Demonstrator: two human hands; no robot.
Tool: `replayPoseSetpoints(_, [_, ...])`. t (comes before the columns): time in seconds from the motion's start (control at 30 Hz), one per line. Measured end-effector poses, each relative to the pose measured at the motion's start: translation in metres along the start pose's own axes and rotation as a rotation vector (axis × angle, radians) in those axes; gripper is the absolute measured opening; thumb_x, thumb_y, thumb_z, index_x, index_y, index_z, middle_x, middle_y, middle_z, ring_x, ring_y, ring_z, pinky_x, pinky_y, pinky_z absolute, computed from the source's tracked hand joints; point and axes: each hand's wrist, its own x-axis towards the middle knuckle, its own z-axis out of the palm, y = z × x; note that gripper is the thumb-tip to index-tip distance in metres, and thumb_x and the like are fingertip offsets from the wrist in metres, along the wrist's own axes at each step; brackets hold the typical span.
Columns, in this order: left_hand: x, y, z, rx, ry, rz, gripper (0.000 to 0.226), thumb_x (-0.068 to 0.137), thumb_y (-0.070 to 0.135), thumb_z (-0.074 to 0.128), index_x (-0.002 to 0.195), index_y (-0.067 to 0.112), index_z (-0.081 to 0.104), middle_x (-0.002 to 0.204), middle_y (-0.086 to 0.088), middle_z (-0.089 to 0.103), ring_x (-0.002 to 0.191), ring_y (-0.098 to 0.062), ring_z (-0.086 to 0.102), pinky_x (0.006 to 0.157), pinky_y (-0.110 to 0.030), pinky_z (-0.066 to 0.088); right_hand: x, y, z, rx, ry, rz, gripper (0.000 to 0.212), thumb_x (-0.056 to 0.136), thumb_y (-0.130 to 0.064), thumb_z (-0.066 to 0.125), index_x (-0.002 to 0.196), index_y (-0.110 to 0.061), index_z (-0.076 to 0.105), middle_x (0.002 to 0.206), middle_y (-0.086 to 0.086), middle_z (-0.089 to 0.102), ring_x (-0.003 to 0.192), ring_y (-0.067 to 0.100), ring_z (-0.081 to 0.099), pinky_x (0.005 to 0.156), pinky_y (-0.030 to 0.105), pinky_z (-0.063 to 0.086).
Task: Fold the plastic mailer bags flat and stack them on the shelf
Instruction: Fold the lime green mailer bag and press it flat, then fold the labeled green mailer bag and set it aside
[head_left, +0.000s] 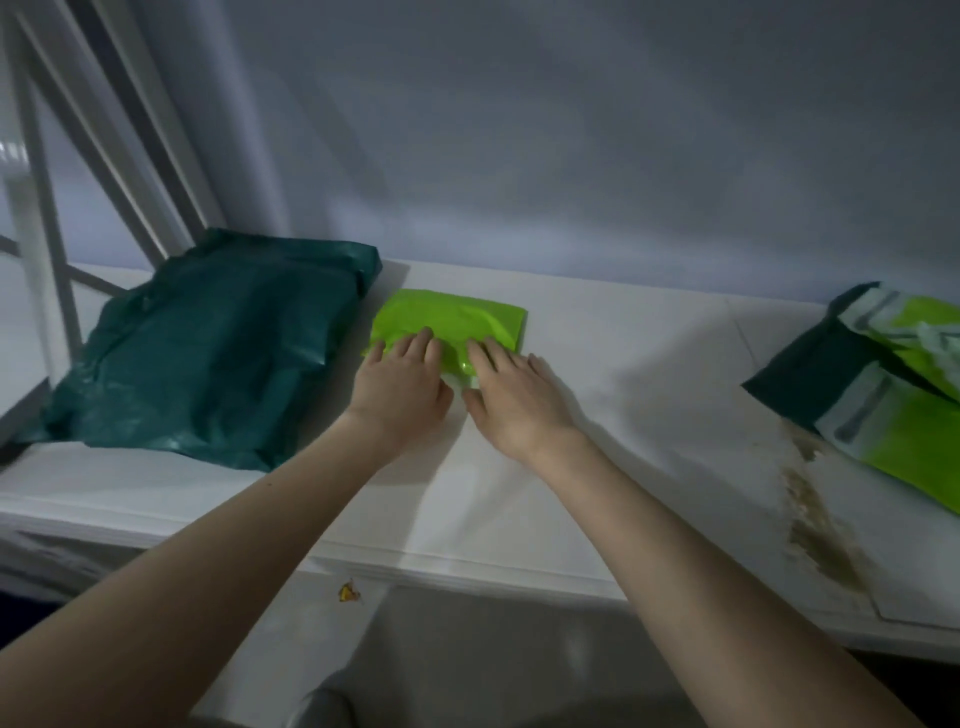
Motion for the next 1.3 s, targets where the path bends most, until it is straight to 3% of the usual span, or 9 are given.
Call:
replayPoseSetpoints(0.1, [0.008, -0.004, 0.003, -0.008, -0.053, -0.047, 0.056, 0.097, 0.031, 0.03, 0.146, 0.006, 0.019, 0.157, -0.009, 0.013, 0.144, -0.021, 0.016, 0.115, -0.041, 0.014, 0.018, -0.009, 0.004, -0.039, 0.014, -0.028, 0.054, 0.096, -0.031, 0.039, 0.146, -0.019, 0.024, 0.15, 0.013, 0.028, 0.134, 0.026, 0.035, 0.107, 0.04, 0.025])
replayPoseSetpoints(0.23, [0.014, -0.007, 0.002, -0.045, -0.069, -0.092, 0.058, 0.098, 0.035, 0.029, 0.147, 0.006, 0.016, 0.157, -0.009, 0.012, 0.145, -0.022, 0.014, 0.115, -0.042, 0.014, 0.027, -0.011, 0.007, -0.044, 0.016, -0.037, 0.055, 0.093, -0.029, 0.043, 0.145, -0.017, 0.029, 0.149, 0.015, 0.03, 0.133, 0.029, 0.037, 0.105, 0.043, 0.027])
replayPoseSetpoints(0.5, [0.014, -0.011, -0.003, -0.127, -0.048, -0.133, 0.057, 0.097, 0.033, 0.029, 0.146, 0.007, 0.017, 0.158, -0.007, 0.01, 0.145, -0.02, 0.012, 0.115, -0.042, 0.016, 0.026, -0.01, 0.002, -0.046, -0.055, -0.038, 0.062, 0.095, -0.03, 0.04, 0.15, -0.023, 0.013, 0.157, 0.01, 0.011, 0.144, 0.026, 0.013, 0.111, 0.053, 0.017])
replayPoseSetpoints(0.73, [0.004, 0.006, -0.026, -0.14, 0.078, -0.077, 0.059, 0.096, 0.034, 0.033, 0.148, 0.012, 0.016, 0.159, -0.006, 0.003, 0.146, -0.02, 0.007, 0.116, -0.043, 0.011, 0.003, 0.012, -0.037, -0.035, 0.028, 0.001, 0.065, 0.095, -0.029, 0.041, 0.15, -0.023, 0.009, 0.159, 0.004, 0.003, 0.144, 0.024, 0.01, 0.114, 0.045, 0.015])
replayPoseSetpoints(0.93, [-0.001, 0.065, -0.059, -0.222, 0.108, 0.041, 0.058, 0.097, 0.037, 0.031, 0.148, 0.016, 0.015, 0.159, -0.002, -0.002, 0.146, -0.017, 0.0, 0.117, -0.043, 0.007, -0.045, 0.06, -0.083, -0.06, 0.131, 0.116, 0.061, 0.095, -0.033, 0.04, 0.149, -0.019, 0.016, 0.157, 0.007, 0.011, 0.143, 0.023, 0.015, 0.114, 0.045, 0.019])
replayPoseSetpoints(1.1, [-0.004, 0.131, -0.081, -0.293, 0.198, 0.157, 0.054, 0.096, 0.037, 0.035, 0.144, 0.014, 0.026, 0.159, -0.004, 0.006, 0.146, -0.017, 0.006, 0.115, -0.043, 0.012, -0.101, 0.11, -0.12, -0.108, 0.224, 0.236, 0.059, 0.095, -0.031, 0.044, 0.147, -0.016, 0.022, 0.154, 0.01, 0.021, 0.139, 0.026, 0.023, 0.111, 0.044, 0.026])
replayPoseSetpoints(1.3, [-0.007, 0.212, -0.097, -0.348, 0.198, 0.295, 0.052, 0.096, 0.038, 0.031, 0.143, 0.016, 0.026, 0.159, -0.003, 0.007, 0.146, -0.018, 0.006, 0.117, -0.041, 0.012, -0.17, 0.179, -0.146, -0.178, 0.25, 0.434, 0.058, 0.093, -0.031, 0.046, 0.145, -0.015, 0.025, 0.152, 0.01, 0.024, 0.137, 0.028, 0.028, 0.106, 0.043, 0.031])
